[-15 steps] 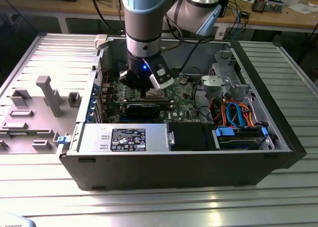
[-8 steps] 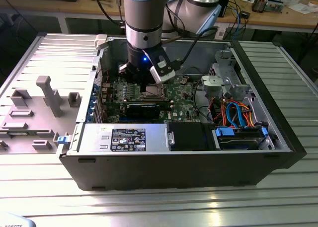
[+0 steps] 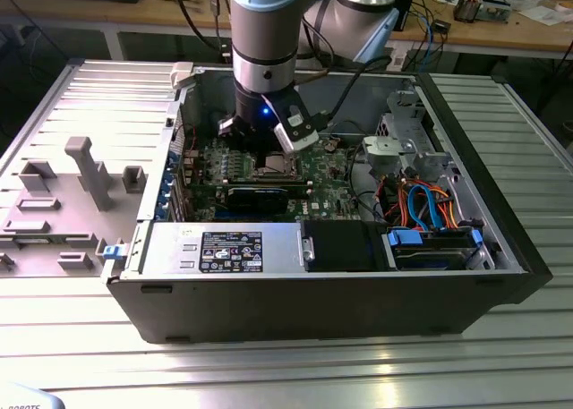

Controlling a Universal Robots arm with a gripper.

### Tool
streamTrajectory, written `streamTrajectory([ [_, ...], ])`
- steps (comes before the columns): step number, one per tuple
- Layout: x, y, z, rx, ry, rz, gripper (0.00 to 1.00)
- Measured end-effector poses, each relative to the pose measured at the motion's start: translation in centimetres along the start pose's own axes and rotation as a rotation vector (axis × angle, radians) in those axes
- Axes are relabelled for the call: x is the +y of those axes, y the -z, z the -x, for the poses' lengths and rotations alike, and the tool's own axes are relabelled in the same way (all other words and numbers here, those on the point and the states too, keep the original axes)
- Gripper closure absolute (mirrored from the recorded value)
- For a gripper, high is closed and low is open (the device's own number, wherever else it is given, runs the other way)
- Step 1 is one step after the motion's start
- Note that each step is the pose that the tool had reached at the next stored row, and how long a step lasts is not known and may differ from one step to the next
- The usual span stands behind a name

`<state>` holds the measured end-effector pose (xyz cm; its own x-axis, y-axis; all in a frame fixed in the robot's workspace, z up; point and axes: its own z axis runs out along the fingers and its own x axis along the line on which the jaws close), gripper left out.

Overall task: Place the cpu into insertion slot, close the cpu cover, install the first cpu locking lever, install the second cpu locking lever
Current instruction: 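Install the second cpu locking lever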

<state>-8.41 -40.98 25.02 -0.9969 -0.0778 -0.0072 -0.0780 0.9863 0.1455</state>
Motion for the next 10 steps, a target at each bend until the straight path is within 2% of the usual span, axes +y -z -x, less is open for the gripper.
streamTrajectory([
  [4,-0.07,-0.55,-0.13,0.0015,0.0,0.0004,0.89],
  [6,-0.11,-0.98,-0.41,0.0016,0.0,0.0009,0.89],
  [9,-0.13,-1.51,-1.19,0.0015,0.0,0.001,0.89],
  [10,-0.17,-1.97,-1.49,0.0015,0.0,0.0011,0.89],
])
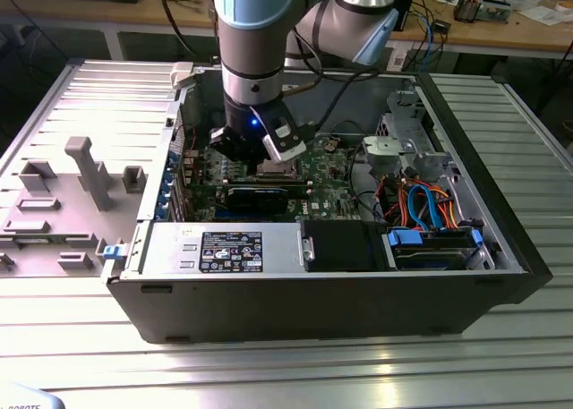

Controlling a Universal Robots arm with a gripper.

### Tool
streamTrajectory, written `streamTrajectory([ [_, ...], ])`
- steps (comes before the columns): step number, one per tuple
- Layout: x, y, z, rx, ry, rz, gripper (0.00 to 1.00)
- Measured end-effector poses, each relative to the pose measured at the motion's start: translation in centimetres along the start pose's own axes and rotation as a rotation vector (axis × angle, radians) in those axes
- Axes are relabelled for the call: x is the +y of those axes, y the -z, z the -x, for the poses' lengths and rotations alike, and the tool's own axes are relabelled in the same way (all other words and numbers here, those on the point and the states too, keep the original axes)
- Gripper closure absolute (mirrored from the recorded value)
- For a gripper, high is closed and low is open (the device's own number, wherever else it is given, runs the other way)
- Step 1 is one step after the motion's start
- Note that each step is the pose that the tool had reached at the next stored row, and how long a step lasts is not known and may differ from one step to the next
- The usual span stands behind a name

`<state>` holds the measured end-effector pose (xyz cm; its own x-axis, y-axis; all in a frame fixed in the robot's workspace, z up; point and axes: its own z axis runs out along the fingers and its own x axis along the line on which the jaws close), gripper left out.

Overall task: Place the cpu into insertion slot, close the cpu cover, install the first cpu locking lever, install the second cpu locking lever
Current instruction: 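Install the second cpu locking lever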

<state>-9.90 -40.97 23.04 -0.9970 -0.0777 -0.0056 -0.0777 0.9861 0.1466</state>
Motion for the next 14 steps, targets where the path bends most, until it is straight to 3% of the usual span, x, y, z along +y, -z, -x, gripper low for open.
streamTrajectory([
  [7,-0.12,-0.99,-0.41,-0.0003,-0.005,0.0002,0.89],
  [11,-0.18,-1.37,-0.45,-0.001,-0.008,0.0055,0.89],
  [13,-0.17,-1.42,-0.47,-0.002,-0.008,0.0177,0.89],
  [14,-0.18,-1.42,-0.47,-0.0027,-0.008,0.0282,0.89],
])
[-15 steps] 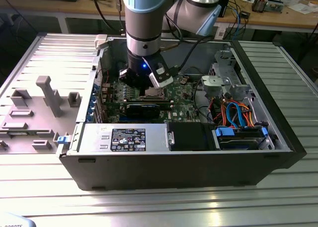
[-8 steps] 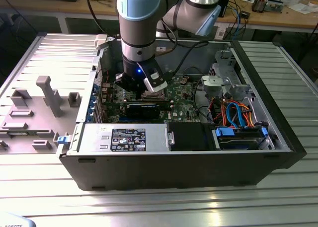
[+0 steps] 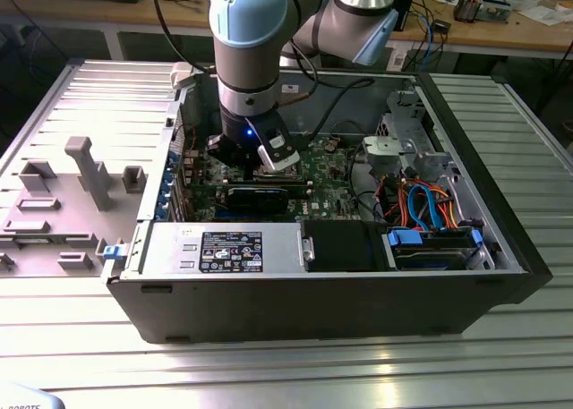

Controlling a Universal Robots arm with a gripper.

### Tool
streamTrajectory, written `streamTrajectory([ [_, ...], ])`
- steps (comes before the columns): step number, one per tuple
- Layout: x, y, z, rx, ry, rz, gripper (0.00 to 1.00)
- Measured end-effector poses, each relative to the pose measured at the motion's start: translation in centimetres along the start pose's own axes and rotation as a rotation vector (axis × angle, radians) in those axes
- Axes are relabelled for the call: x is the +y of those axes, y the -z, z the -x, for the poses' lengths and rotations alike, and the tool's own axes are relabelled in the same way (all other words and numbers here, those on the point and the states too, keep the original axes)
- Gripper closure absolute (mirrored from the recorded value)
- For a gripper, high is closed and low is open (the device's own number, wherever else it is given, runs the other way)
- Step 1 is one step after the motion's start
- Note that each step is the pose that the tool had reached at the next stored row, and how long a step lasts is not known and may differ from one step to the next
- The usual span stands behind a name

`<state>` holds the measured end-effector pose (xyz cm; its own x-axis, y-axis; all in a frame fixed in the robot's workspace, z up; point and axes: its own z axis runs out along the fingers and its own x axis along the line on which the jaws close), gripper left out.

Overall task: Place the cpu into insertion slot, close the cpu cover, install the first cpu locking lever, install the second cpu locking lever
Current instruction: 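Install the second cpu locking lever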

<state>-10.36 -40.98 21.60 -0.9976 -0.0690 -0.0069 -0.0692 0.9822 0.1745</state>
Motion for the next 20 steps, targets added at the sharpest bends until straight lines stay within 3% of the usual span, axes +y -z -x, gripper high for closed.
streamTrajectory([
  [1,-0.02,-0.02,0.0,-0.0007,0.0,0.0083,0.89],
  [5,-0.12,-0.16,-0.01,-0.0007,0.0,0.0115,0.89],
  [8,-0.3,-0.16,-0.02,-0.001,-0.001,0.0182,0.89],
  [12,-0.66,-0.15,-0.04,-0.002,-0.001,0.033,0.89],
  [14,-0.94,-0.2,-0.06,-0.0028,-0.001,0.0451,0.89],
  [20,-1.21,-0.24,-0.08,-0.004,-0.001,0.065,0.89],
])
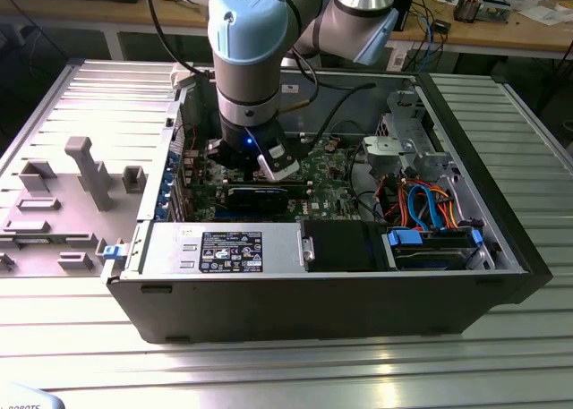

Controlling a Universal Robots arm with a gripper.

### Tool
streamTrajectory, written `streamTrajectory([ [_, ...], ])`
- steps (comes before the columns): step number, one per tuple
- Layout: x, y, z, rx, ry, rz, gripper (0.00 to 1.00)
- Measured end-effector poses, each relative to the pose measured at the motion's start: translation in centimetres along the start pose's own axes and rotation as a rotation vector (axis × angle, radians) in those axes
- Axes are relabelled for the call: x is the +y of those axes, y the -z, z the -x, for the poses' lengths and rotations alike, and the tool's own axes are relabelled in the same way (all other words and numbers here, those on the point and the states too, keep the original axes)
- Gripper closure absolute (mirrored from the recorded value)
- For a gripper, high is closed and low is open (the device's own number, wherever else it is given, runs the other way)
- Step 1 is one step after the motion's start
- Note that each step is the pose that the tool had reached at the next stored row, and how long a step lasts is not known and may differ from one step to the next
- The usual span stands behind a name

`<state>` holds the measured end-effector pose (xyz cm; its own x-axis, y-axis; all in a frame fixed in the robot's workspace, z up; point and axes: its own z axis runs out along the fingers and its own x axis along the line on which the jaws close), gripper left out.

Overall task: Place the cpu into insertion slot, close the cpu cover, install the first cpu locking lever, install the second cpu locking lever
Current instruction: 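Install the second cpu locking lever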

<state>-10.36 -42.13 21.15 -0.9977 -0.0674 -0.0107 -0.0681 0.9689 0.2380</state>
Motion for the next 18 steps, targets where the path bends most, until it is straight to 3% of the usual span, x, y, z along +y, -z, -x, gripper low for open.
streamTrajectory([
  [2,-0.16,-0.03,-0.01,-0.0006,0.0,0.0066,0.89],
  [6,-0.67,0.01,-0.05,-0.0007,0.0,0.0093,0.89],
  [12,-0.83,-0.52,-0.06,-0.0009,0.0,0.0146,0.89],
  [18,-0.84,-0.62,-0.09,-0.0021,0.0,0.0298,0.89],
])
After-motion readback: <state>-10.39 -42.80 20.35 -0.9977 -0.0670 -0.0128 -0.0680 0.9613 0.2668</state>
